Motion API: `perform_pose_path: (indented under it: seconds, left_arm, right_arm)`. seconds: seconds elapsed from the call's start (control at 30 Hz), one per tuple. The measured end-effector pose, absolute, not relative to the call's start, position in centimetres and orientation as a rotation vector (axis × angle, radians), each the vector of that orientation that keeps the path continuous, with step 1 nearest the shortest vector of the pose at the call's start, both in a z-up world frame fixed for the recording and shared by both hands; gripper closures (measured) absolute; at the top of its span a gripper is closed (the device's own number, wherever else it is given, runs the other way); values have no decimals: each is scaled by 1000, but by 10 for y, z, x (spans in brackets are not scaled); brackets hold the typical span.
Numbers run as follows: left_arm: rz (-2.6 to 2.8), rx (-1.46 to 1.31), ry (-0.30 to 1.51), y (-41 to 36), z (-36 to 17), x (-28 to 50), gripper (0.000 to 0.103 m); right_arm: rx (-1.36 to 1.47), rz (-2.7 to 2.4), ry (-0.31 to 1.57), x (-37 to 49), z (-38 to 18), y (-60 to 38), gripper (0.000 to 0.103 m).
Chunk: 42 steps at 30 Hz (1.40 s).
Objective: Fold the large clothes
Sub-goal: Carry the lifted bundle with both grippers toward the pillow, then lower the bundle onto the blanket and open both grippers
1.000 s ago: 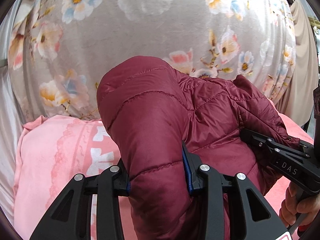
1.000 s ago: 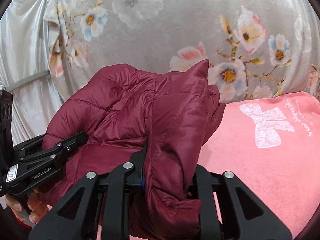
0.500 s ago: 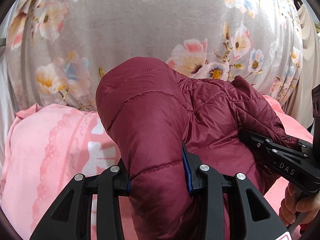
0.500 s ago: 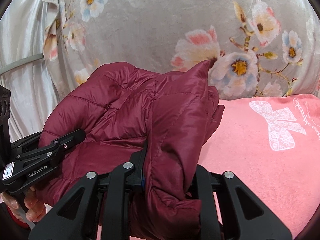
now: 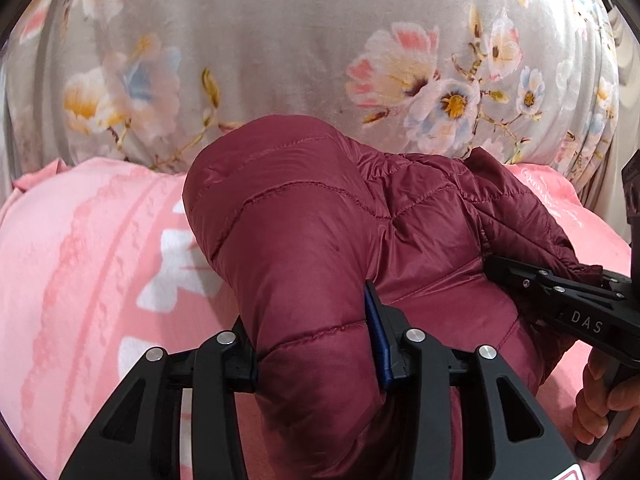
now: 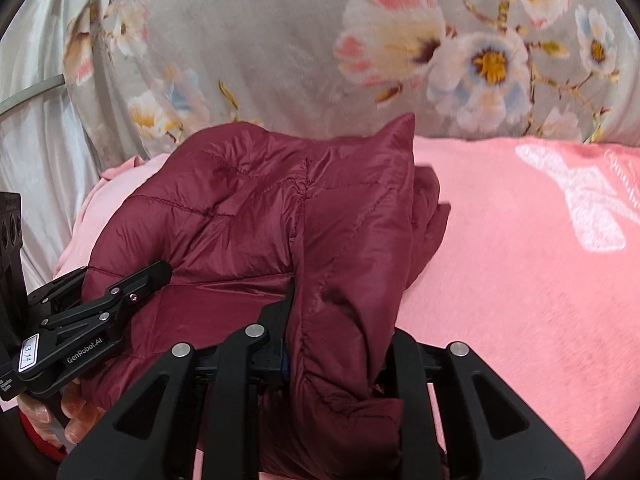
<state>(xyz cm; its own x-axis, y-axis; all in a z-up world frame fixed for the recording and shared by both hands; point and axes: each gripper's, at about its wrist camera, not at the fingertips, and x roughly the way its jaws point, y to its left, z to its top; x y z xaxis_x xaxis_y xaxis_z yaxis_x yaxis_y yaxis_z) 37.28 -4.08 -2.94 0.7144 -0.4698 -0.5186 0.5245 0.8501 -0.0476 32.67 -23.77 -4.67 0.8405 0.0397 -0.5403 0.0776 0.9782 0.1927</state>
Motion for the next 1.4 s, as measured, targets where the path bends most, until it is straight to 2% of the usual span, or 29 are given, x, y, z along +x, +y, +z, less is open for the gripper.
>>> perform_pose_path:
  seconds: [0.1, 0.17, 0.27, 0.37, 0.47, 0.57, 0.7, 0.77, 0.87, 1.2, 1.4]
  left_arm:
    - [-538, 81, 582, -37, -33, 380, 55]
    - [-516, 63, 621, -35, -35, 384, 50]
    - [-495, 26, 682, -26, -30, 376, 47]
    - [-528, 52, 686, -10, -21, 340, 47]
    - [-587, 120, 677, 3, -18, 295, 42]
    - [-509, 214, 732, -2, -31, 274, 41]
    - [-399, 187, 810, -6, -48, 288, 42]
    - [-377, 157, 821, -6, -51, 296, 42]
    - [-344, 161, 809, -6, -51, 307, 41]
    - [-257, 161, 857, -8, -64, 366, 37]
    - [-179, 195, 847, -15, -67, 374, 28]
  right_arm:
    - [216, -33, 605, 333, -56, -239, 75]
    - [259, -28, 624, 335, -58, -247, 66]
    - [317, 1, 650, 323, -52, -260, 64]
    - [332, 25, 654, 297, -42, -268, 64]
    - [372, 42, 652, 272, -37, -275, 62]
    - [409, 24, 645, 256, -34, -279, 62]
    - [404, -1, 636, 247, -34, -275, 63]
    - [370, -17, 662, 251, -38, -271, 77]
    - [341, -41, 694, 263, -44, -271, 84]
    - [345, -119, 765, 305, -78, -261, 85]
    - [312, -163, 793, 319, -84, -259, 82]
